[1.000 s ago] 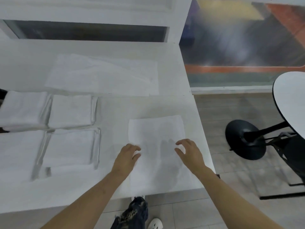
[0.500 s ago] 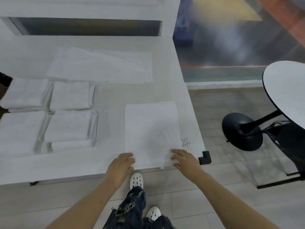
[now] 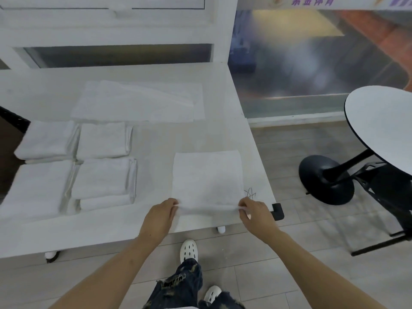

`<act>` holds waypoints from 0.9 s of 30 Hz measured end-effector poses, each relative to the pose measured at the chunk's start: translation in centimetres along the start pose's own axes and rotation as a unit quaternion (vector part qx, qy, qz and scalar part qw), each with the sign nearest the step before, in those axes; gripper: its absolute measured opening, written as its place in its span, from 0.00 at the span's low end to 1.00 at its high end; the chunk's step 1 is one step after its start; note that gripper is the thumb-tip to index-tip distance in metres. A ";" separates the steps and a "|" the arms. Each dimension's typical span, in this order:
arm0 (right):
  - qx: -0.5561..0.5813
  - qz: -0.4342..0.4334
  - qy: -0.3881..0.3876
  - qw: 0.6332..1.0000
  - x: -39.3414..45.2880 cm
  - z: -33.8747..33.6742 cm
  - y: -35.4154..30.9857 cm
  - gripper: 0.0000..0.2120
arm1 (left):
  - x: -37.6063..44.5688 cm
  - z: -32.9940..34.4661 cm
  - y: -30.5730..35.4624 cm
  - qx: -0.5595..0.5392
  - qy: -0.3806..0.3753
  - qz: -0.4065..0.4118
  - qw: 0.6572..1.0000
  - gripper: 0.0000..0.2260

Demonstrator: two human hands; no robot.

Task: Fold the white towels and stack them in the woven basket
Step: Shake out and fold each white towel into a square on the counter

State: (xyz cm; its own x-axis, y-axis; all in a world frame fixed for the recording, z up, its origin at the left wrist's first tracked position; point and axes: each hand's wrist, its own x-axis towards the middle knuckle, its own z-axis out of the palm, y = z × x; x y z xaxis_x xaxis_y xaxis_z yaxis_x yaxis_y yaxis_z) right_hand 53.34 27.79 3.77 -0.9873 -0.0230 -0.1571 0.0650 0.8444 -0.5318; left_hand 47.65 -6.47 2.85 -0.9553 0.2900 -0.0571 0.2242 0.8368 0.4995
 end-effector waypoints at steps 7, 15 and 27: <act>0.115 0.045 0.067 0.990 4.2 -4.4 -3.1 0.05 | 4.5 -3.4 0.6 -0.061 0.046 0.006 0.997 0.12; 0.116 0.120 0.091 0.982 10.9 -5.7 -3.8 0.08 | 12.8 -3.9 -0.4 -0.064 0.047 0.003 0.997 0.10; 0.029 0.153 0.085 0.984 20.8 -4.3 -2.0 0.07 | 22.2 -1.9 -2.7 -0.081 0.003 -0.043 0.996 0.09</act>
State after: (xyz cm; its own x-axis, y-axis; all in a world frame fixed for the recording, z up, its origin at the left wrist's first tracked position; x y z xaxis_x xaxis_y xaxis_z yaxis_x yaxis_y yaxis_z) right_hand 32.05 27.97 5.18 -0.9297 0.3218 -0.1792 0.3669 0.7655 -0.5285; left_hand 25.50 -3.21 1.83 -0.9710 0.2168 -0.1009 0.1076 0.7731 0.6251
